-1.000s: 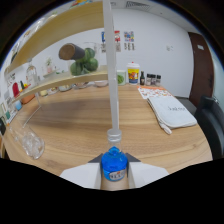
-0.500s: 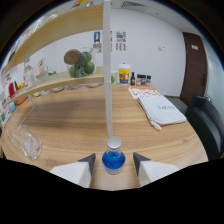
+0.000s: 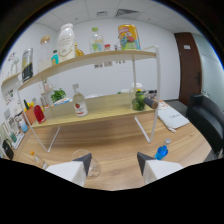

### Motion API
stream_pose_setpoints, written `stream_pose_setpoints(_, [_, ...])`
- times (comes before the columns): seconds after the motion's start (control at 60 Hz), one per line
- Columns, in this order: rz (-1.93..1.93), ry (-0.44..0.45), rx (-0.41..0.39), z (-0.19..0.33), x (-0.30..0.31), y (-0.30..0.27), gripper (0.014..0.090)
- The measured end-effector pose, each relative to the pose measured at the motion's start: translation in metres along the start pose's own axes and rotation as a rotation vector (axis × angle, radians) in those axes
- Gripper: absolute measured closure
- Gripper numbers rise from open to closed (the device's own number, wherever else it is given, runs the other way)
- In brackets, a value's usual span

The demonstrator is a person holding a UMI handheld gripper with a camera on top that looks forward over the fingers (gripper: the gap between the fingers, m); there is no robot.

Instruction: Make me a cup of Mount Fuji.

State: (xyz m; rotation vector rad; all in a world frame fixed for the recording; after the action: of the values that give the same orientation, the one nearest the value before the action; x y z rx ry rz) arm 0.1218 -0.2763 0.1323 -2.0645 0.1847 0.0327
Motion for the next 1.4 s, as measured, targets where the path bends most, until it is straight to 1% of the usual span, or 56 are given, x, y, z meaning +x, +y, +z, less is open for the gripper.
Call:
stream_pose_setpoints(0.117, [-0.02,-0.028,-0.014,0.01,-0.051,0.003,0.02])
stream_pose_setpoints(0.25, [-0.038,-0.021,-0.03,0.009,-0.088,-0.018,0.0199])
stream_pose_setpoints(0.417, [-0.028,-0.027,-0.061,-0.027,-0.131,-0.076,0.0198])
stream_pose_setpoints(0.517, [-0.043,-0.064,-0.037,-0.048,-0.161,-0.121,0.0198])
stream_pose_setpoints(0.583, [-0.058,-0.085,-0.007,-0.058,-0.178,-0.153,0.0197])
stream_pose_setpoints(0.667, [-0.074,-0.115,0.049,-0.065,-0.2,-0.192,0.0194])
stream_pose_setpoints(0.733, [-0.087,-0.129,0.122,-0.064,-0.214,-0.226,0.0197])
stream_pose_setpoints(0.867, [-0.12,-0.119,0.268,-0.044,-0.226,-0.27,0.0197])
stream_pose_setpoints(0.933, [-0.133,-0.115,0.321,-0.028,-0.231,-0.286,0.0199])
stream_pose_setpoints(1.033, [-0.147,-0.092,0.341,-0.004,-0.232,-0.293,0.0262])
stream_pose_setpoints(1.133, [-0.16,-0.066,0.37,0.014,-0.227,-0.299,0.0423])
stream_pose_setpoints(1.167, [-0.162,-0.057,0.383,0.018,-0.226,-0.3,0.0488])
stream_pose_setpoints(1.217, [-0.172,-0.05,0.367,0.024,-0.225,-0.297,0.0592])
stream_pose_setpoints(1.25, [-0.167,-0.065,0.369,0.026,-0.227,-0.297,0.0611])
stream_pose_setpoints(1.35, [-0.15,-0.081,0.348,0.021,-0.228,-0.295,0.0626])
stream_pose_setpoints(1.4, [-0.151,-0.08,0.35,0.015,-0.228,-0.298,0.0631])
